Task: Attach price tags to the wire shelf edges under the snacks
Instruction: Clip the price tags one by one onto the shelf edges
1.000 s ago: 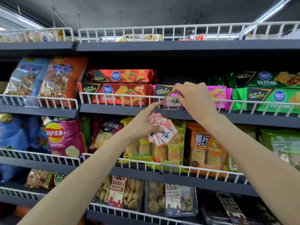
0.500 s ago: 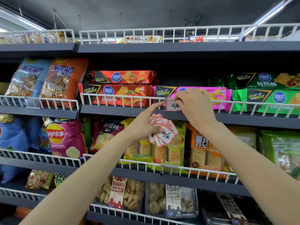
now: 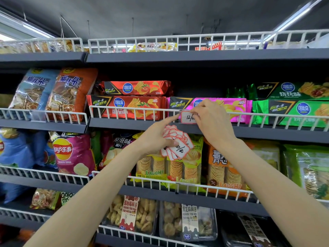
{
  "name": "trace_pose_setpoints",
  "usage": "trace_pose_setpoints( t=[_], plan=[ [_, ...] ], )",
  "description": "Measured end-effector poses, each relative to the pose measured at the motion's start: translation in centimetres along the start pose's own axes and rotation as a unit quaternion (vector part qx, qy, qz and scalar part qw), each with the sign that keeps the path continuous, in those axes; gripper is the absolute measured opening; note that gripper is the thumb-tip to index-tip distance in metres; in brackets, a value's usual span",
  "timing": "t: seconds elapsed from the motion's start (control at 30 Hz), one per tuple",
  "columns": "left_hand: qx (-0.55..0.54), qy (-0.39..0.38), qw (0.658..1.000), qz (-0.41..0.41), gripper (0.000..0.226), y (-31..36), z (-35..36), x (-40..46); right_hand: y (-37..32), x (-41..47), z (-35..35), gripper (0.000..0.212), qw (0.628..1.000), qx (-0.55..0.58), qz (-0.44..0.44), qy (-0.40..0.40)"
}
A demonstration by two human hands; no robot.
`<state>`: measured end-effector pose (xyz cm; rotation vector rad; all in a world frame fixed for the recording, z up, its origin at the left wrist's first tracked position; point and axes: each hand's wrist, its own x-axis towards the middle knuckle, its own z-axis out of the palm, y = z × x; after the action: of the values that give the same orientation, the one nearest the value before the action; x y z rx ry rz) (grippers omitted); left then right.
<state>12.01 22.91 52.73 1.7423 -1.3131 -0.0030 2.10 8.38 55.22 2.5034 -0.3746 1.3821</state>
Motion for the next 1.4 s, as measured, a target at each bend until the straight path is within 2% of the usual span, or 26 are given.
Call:
trace_pose_setpoints(
  t=[0.07,0.17,0.27,0.37,0.6,0.73,0.9,1.0,1.13,1.4],
  plan=[
    [-0.063,0.045,0.997,-0.012,0.064,0.4,-0.7,-0.4,-0.1,-0.5,-0.8,0.028,0.999,0.035,0.015,-0.005],
    [-0.204,0.125,0.970,-0.039,0.037,0.7,-1.2,-1.2,-0.6,-1.1,-2.1,0.026,0.987,0.160,0.031,-0.004],
    [-0.269,0.175,0.945,-0.060,0.026,1.1,-0.6,-2.5,-1.7,-1.7,-3.1,0.017,0.934,0.343,0.053,-0.081],
    [-0.297,0.204,0.931,-0.064,0.027,1.7,-0.1,-4.2,-2.8,-2.3,-3.1,0.013,0.886,0.449,0.067,-0.096],
    [-0.357,0.206,0.906,-0.099,0.024,1.2,-1.9,-9.4,-7.3,-3.4,-2.4,0.011,0.840,0.521,0.087,-0.121],
    [-0.397,0.215,0.886,-0.103,0.023,-0.5,-4.5,-13.0,-12.1,-3.4,-3.0,0.007,0.806,0.569,0.062,-0.150],
    [-0.343,0.231,0.907,-0.085,0.022,-2.7,-11.0,-17.6,-20.1,-2.8,-3.1,0.008,0.765,0.619,0.037,-0.171],
    [-0.302,0.227,0.922,-0.089,0.019,-4.7,-15.7,-20.0,-25.3,-2.2,-1.8,0.010,0.762,0.624,0.050,-0.167],
    [-0.269,0.199,0.935,-0.117,0.017,-7.9,-21.5,-22.1,-31.8,-1.4,0.5,0.006,0.779,0.605,0.082,-0.142],
    [-0.305,0.201,0.919,-0.149,0.011,-12.8,-28.3,-22.9,-40.1,0.3,3.3,0.016,0.744,0.641,0.149,-0.120]
  ],
)
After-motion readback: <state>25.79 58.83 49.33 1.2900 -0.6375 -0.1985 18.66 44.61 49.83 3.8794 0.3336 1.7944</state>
